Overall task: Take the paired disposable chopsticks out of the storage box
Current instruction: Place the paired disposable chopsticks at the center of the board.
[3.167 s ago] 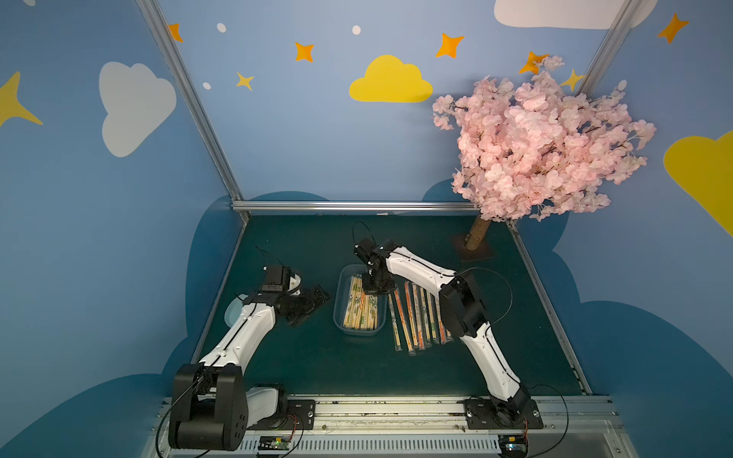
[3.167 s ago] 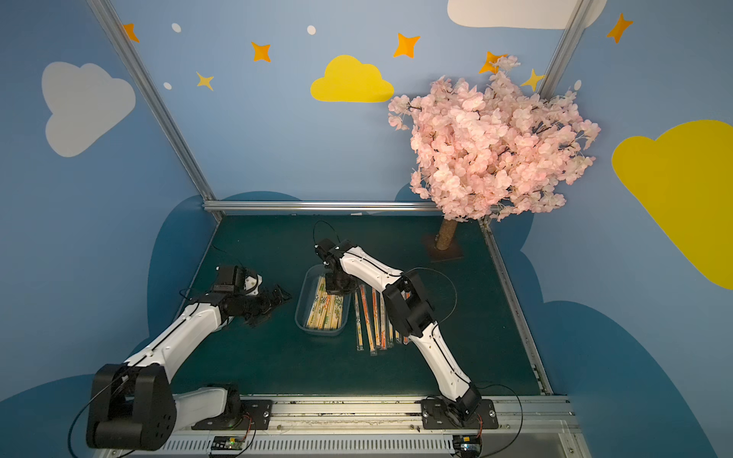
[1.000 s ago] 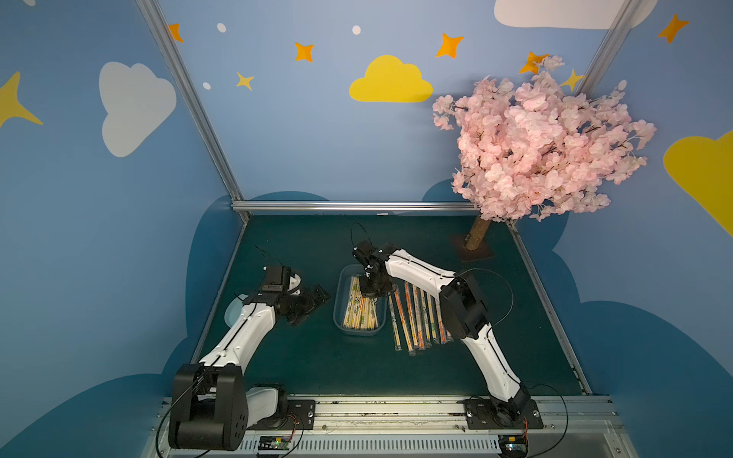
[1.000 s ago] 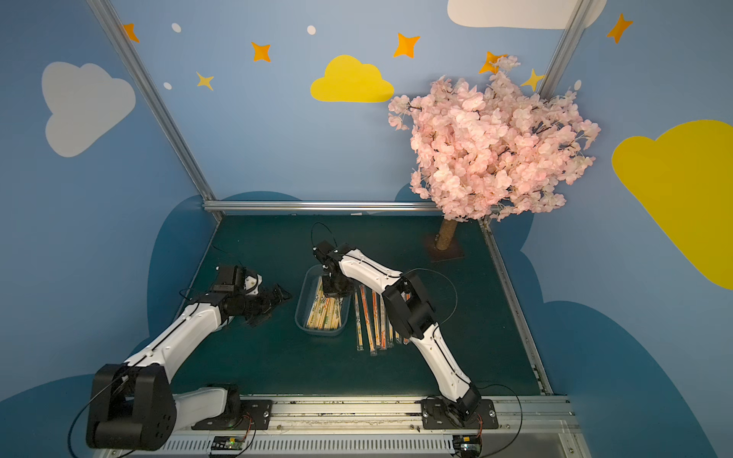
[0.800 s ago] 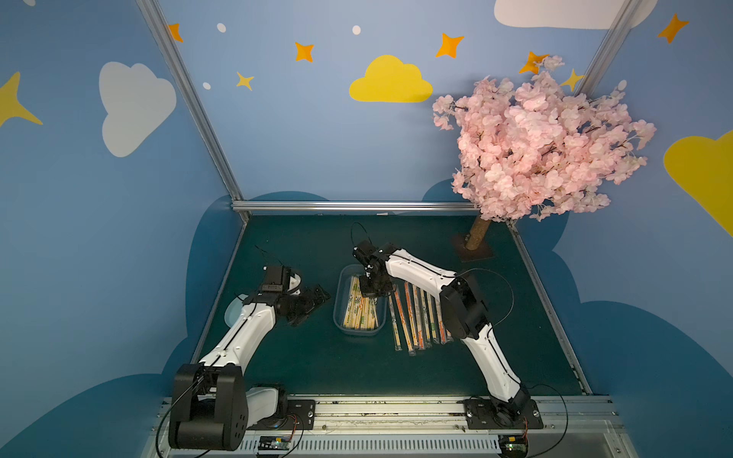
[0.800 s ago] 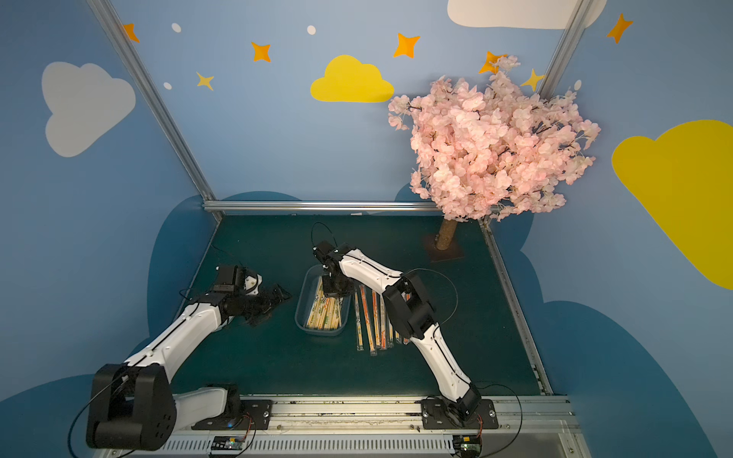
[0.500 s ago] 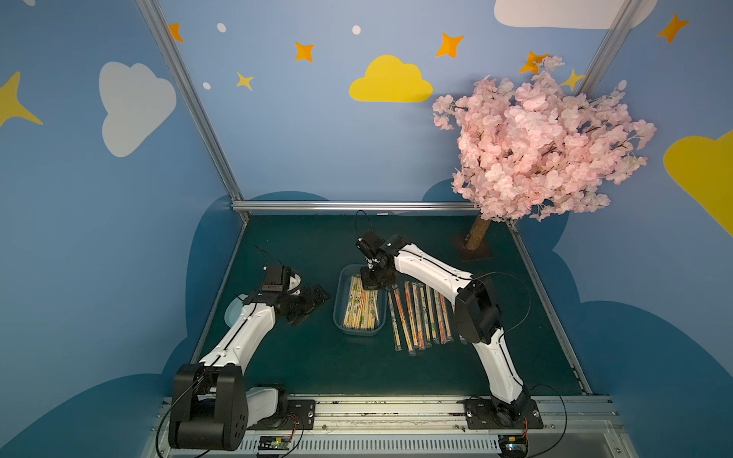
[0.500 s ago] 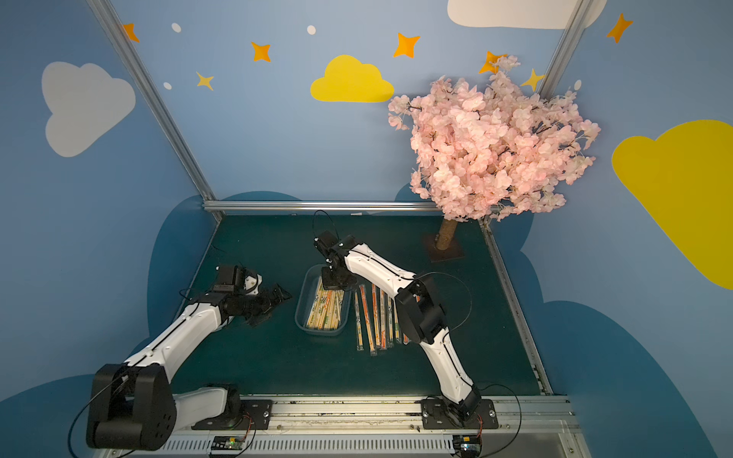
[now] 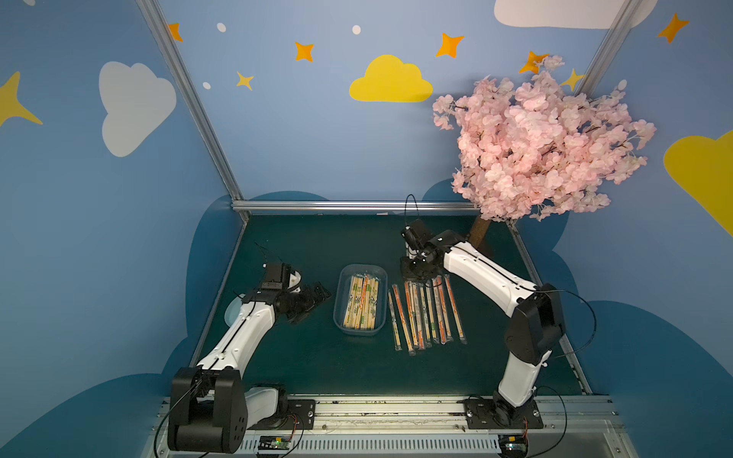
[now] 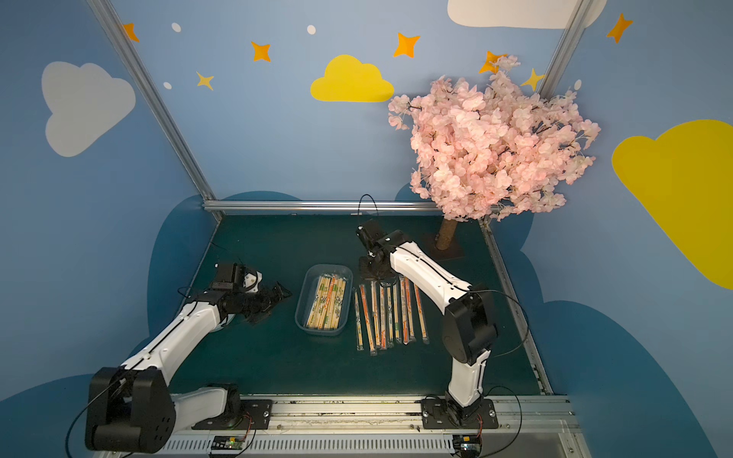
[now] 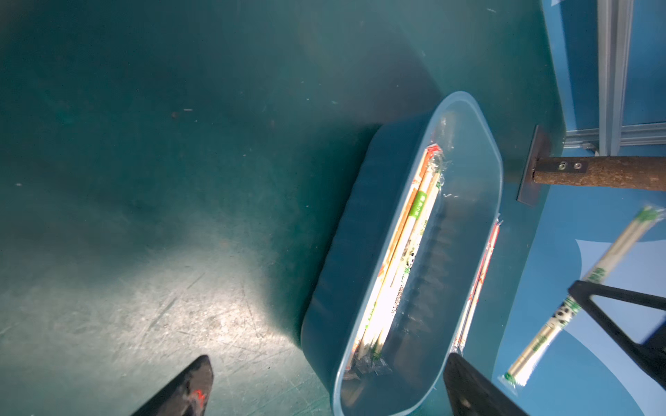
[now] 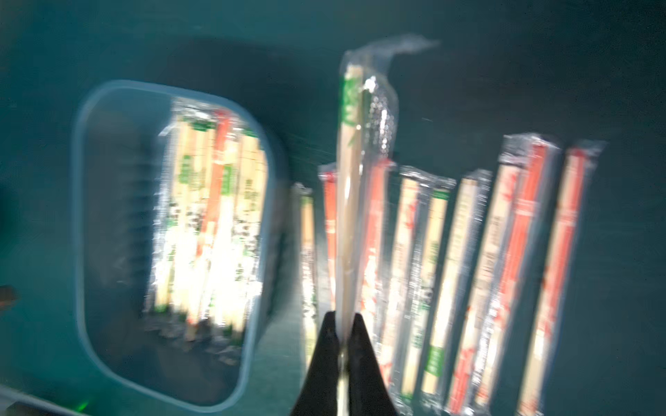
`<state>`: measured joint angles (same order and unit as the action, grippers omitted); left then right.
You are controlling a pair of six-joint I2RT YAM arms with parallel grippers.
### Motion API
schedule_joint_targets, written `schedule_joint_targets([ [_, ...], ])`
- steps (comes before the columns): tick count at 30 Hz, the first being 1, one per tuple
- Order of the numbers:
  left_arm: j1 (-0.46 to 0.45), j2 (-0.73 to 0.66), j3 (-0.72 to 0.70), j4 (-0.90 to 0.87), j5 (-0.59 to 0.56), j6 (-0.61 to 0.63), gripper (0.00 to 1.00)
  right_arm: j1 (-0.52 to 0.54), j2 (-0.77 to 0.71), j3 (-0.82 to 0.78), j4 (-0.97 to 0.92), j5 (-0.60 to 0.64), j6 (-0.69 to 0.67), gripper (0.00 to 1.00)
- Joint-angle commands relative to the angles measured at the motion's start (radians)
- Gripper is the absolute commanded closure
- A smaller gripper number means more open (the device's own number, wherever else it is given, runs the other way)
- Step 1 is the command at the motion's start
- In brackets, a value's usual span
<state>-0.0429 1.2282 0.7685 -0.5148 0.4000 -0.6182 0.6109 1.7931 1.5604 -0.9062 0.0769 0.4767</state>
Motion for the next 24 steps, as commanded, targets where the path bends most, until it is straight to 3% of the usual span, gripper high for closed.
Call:
schedule_joint_targets([
  [1, -0.013, -0.024, 0.037, -0.048, -0.002, 0.021, 0.00, -0.091, -0.075, -0.132, 0.047, 0.082, -0.098, 1.00],
  [9, -0.053, -0.028, 0.070, -0.071, -0.025, 0.006, 0.00, -0.261, -0.063, -0.286, 0.092, 0.124, -0.180, 1.00],
  [16, -0.067, -0.031, 0.078, -0.079, -0.033, 0.005, 0.00, -0.290, 0.009, -0.303, 0.056, 0.247, -0.199, 1.00],
  [22, -0.082, -0.025, 0.077, -0.071, -0.038, -0.008, 0.00, -0.298, 0.072, -0.304, 0.058, 0.265, -0.202, 1.00],
  [24, -0.086, -0.023, 0.078, -0.070, -0.042, -0.007, 0.00, -0.296, 0.092, -0.296, 0.059, 0.257, -0.201, 0.93],
])
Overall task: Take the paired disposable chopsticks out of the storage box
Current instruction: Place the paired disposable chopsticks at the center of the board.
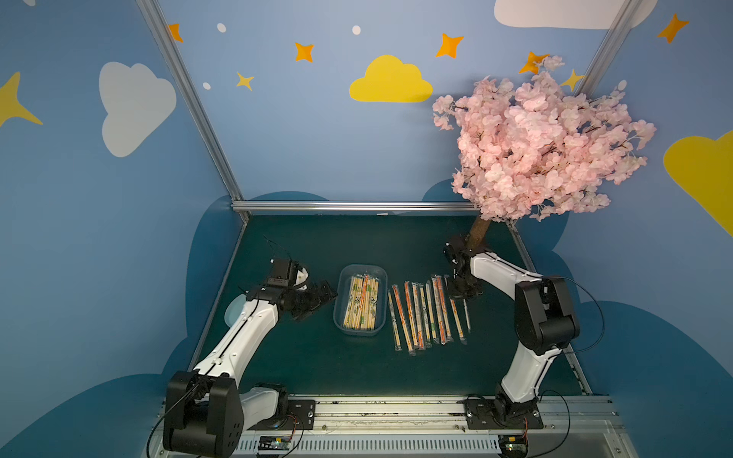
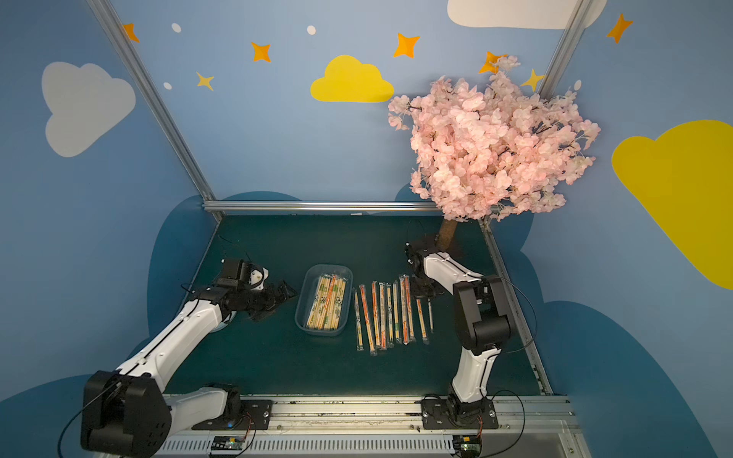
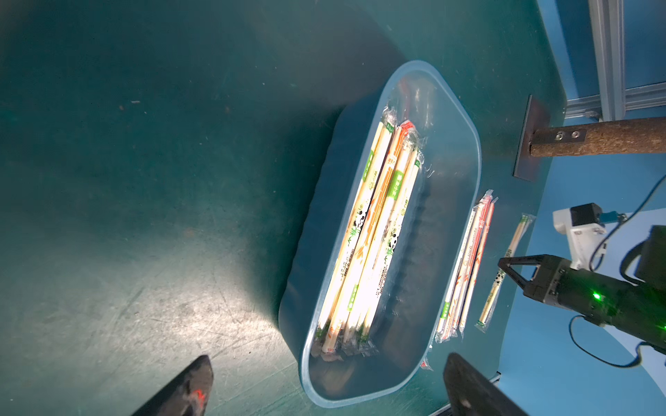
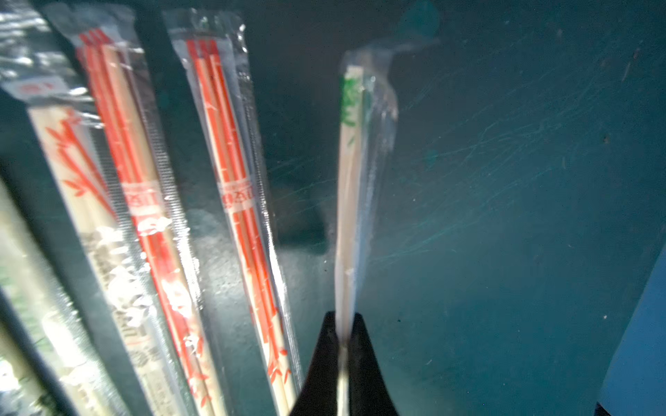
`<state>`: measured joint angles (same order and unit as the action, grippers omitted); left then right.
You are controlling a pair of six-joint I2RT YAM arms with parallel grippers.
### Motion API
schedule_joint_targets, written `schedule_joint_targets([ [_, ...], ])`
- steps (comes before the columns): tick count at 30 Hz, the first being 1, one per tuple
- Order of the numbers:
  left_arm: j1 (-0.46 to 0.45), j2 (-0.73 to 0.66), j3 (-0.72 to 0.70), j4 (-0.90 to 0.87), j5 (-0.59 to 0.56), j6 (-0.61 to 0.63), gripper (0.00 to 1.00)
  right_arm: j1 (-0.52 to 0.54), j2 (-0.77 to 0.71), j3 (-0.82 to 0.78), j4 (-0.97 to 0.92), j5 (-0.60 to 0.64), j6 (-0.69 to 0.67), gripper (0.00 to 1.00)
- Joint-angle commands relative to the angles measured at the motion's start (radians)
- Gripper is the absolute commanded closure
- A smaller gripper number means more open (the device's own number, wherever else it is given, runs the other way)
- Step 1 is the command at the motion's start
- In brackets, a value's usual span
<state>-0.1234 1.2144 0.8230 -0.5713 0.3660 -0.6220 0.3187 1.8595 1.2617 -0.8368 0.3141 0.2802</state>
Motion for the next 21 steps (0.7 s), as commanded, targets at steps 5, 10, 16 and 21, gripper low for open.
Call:
schedule_joint_targets([
  [5, -0.007, -0.004, 0.022, -0.013, -0.016, -0.005, 0.00, -0.002, 0.030, 0.014, -0.006, -0.038, 0.009, 0.74],
  [10, -0.010, -0.004, 0.011, -0.010, -0.027, -0.007, 0.00, 0.010, -0.037, 0.013, -0.013, -0.111, 0.047, 0.71],
  [16, -0.009, -0.004, -0.010, -0.005, -0.052, -0.003, 0.00, 0.111, -0.137, 0.094, -0.054, -0.234, 0.124, 0.71],
  [21, -0.001, 0.024, -0.013, 0.017, -0.062, -0.005, 0.00, 0.260, -0.147, 0.208, -0.041, -0.336, 0.225, 0.71],
])
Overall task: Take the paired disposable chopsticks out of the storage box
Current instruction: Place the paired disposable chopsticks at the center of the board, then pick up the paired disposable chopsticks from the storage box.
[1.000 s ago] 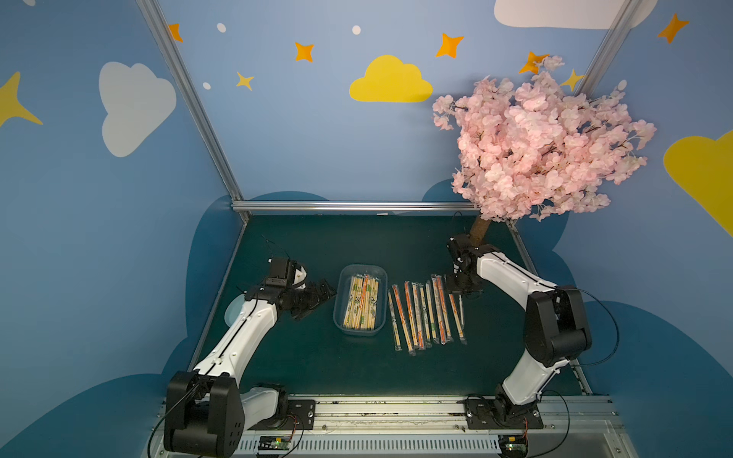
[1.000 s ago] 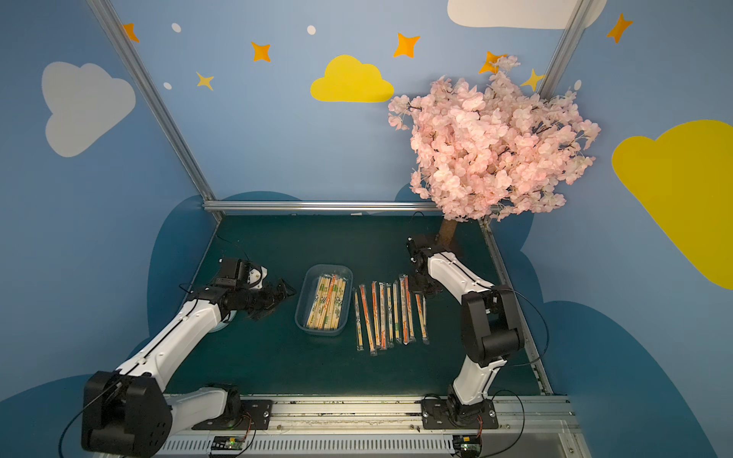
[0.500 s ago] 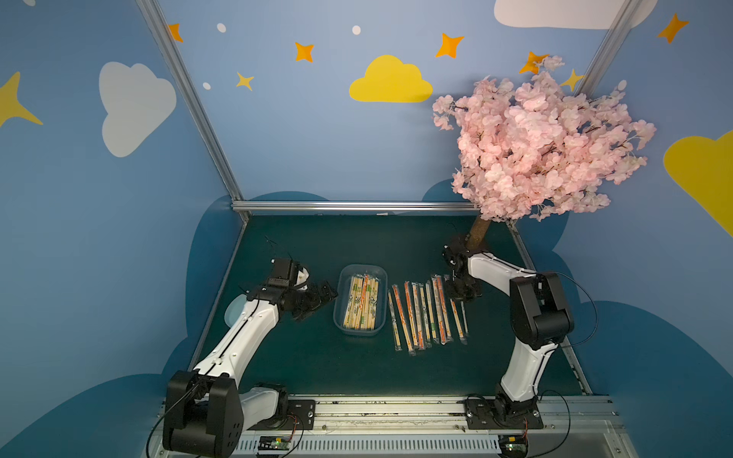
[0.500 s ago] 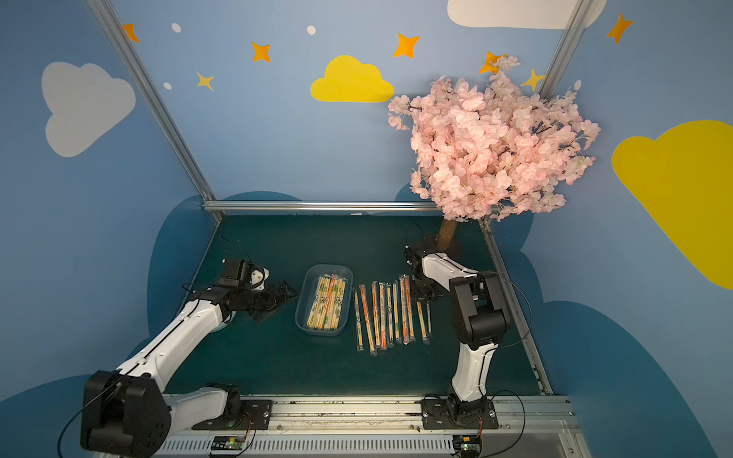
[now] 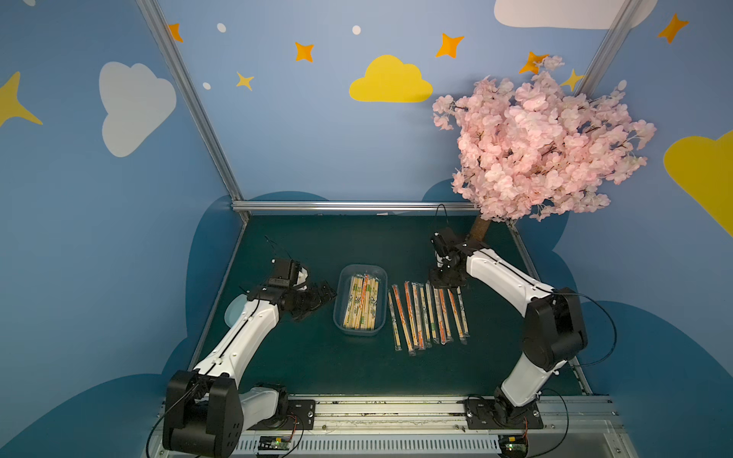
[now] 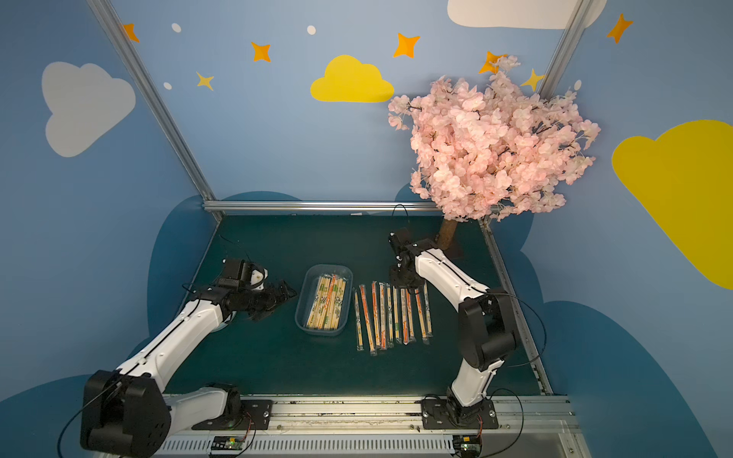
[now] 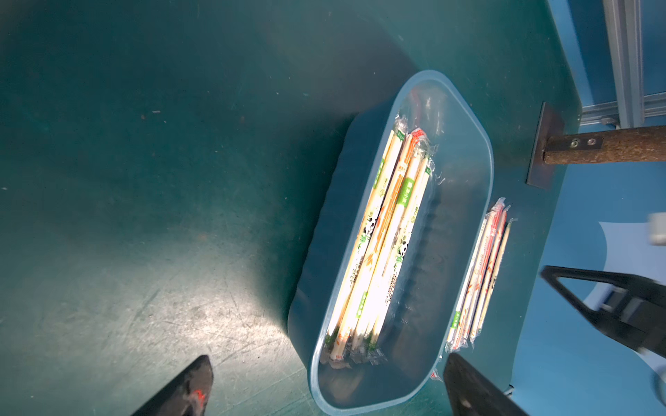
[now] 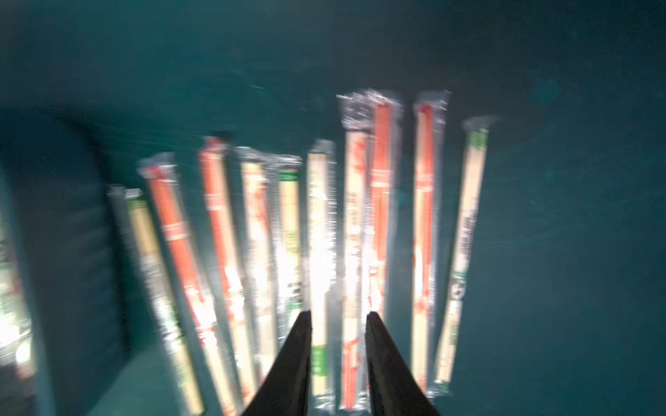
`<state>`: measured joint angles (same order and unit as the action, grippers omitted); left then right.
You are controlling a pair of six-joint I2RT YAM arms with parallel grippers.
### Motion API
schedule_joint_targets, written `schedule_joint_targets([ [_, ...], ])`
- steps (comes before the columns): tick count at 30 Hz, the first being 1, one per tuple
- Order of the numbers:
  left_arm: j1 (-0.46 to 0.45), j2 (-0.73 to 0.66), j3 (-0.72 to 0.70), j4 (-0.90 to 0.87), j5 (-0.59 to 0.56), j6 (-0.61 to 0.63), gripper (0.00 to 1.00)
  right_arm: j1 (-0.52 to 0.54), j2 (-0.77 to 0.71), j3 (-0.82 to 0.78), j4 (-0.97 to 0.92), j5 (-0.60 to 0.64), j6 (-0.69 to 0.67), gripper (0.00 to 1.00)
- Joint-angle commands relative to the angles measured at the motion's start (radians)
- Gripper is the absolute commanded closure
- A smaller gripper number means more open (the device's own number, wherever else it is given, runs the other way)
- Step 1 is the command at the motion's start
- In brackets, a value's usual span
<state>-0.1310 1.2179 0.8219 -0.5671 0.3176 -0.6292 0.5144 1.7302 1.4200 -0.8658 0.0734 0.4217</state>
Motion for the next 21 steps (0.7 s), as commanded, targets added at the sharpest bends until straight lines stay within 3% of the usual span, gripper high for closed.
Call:
schedule_joint_targets([
  [1, 0.011, 0.029, -0.012, 0.017, -0.011, 0.001, 0.00, 0.091, -0.012, 0.066, -0.001, -0.114, 0.098, 0.71],
  [12, 0.069, 0.089, 0.009, 0.030, 0.023, 0.030, 0.00, 0.297, 0.198, 0.255, 0.083, -0.257, 0.239, 0.70],
  [21, 0.104, 0.074, -0.004, 0.024, 0.049, 0.049, 0.00, 0.362, 0.376, 0.364, 0.075, -0.286, 0.296, 0.70],
])
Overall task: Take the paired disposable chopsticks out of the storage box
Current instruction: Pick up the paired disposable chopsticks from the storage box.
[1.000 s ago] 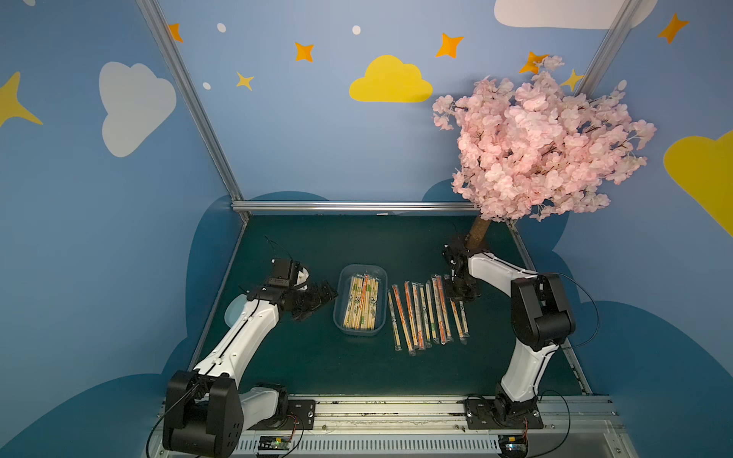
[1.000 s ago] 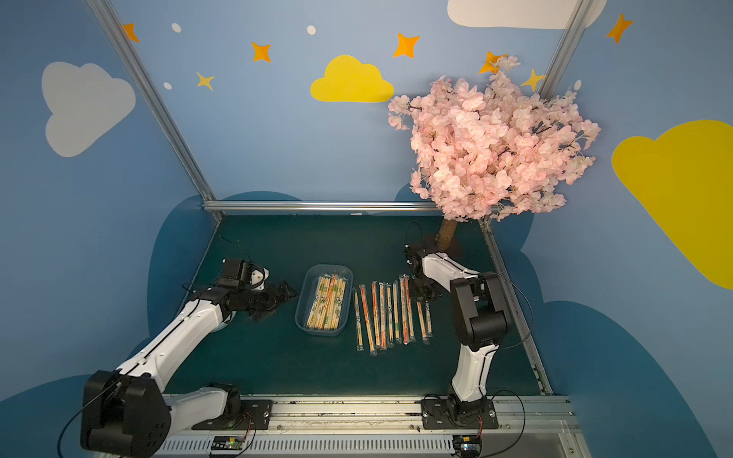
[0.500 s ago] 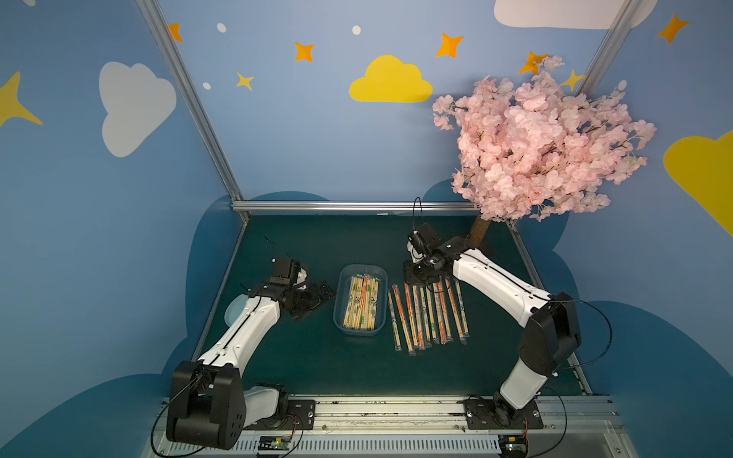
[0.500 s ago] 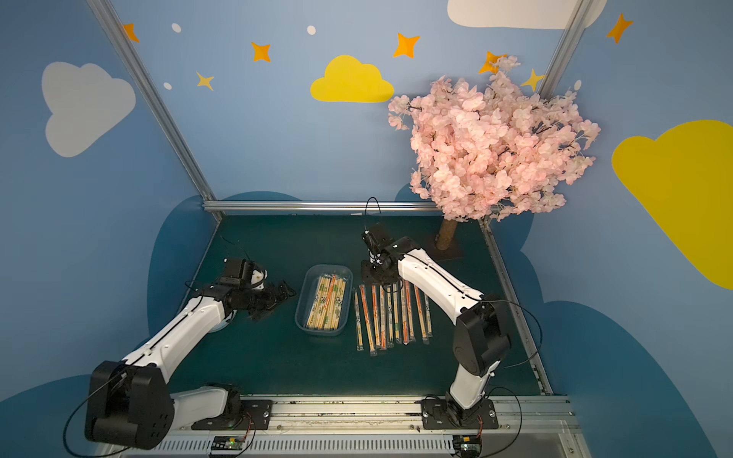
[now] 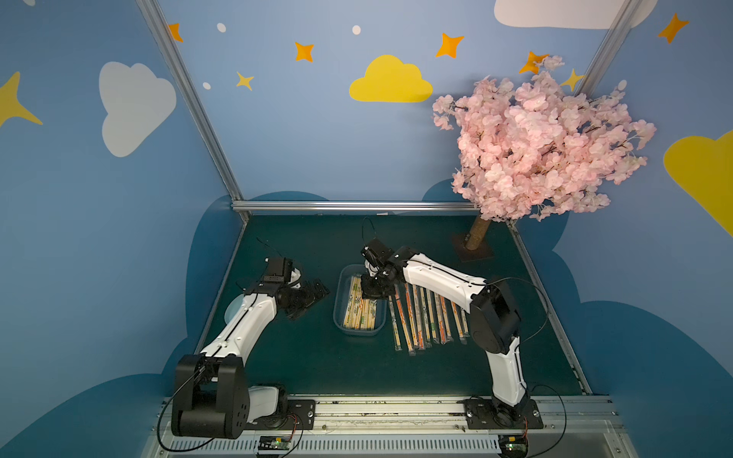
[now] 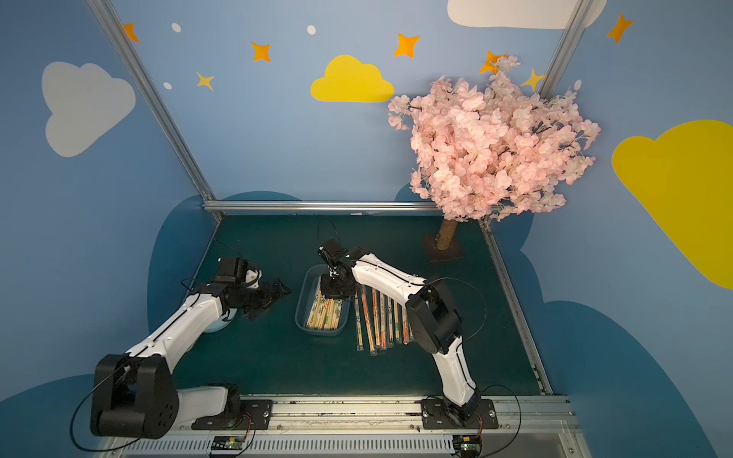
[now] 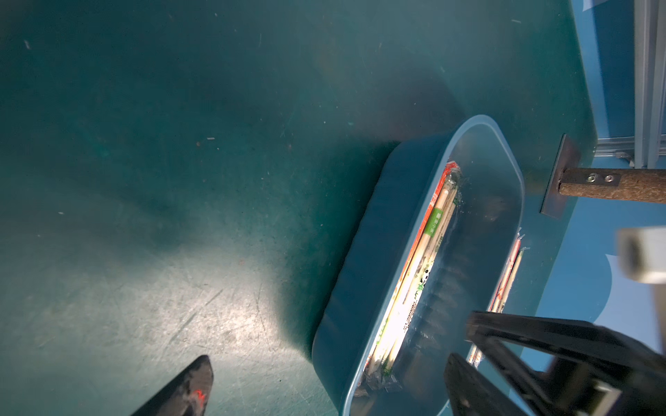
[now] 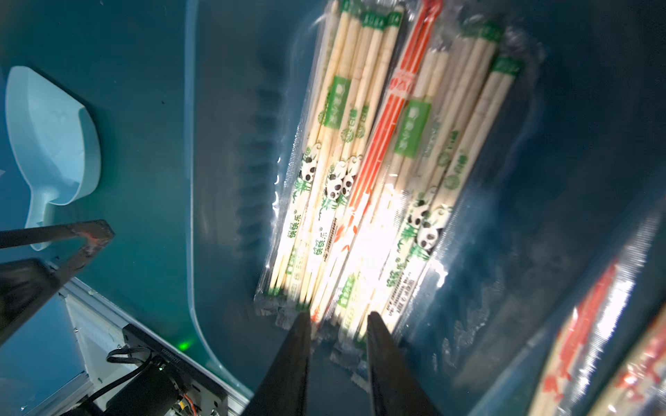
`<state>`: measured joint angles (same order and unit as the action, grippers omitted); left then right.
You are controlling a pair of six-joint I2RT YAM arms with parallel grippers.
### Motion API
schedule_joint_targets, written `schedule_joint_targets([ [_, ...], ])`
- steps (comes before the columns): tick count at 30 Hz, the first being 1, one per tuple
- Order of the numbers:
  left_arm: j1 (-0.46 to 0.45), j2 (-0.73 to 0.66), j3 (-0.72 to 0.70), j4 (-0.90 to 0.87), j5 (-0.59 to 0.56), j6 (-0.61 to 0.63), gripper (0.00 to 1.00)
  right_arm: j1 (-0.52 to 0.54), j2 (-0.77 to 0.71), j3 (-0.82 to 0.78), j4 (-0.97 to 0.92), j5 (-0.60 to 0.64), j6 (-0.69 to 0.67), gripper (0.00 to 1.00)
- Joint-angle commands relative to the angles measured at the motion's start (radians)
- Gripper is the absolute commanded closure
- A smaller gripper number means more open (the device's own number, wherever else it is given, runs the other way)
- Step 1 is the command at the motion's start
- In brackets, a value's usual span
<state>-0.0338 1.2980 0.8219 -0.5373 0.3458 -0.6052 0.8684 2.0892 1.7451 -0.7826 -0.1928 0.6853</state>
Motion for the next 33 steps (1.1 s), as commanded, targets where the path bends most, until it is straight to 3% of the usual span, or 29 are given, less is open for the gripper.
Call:
schedule_joint_targets([
  [1, 0.007, -0.009, -0.008, -0.004, 0.023, 0.023, 0.00, 0.011, 0.030, 0.046, -0.009, -0.022, 0.034, 0.70],
  [28, 0.020, -0.054, -0.053, 0.011, 0.044, 0.019, 0.00, 0.001, 0.279, 0.230, -0.086, 0.003, 0.033, 0.71],
  [33, 0.021, -0.060, -0.059, 0.013, 0.041, 0.019, 0.00, -0.003, 0.281, 0.228, -0.089, -0.008, 0.027, 0.86],
])
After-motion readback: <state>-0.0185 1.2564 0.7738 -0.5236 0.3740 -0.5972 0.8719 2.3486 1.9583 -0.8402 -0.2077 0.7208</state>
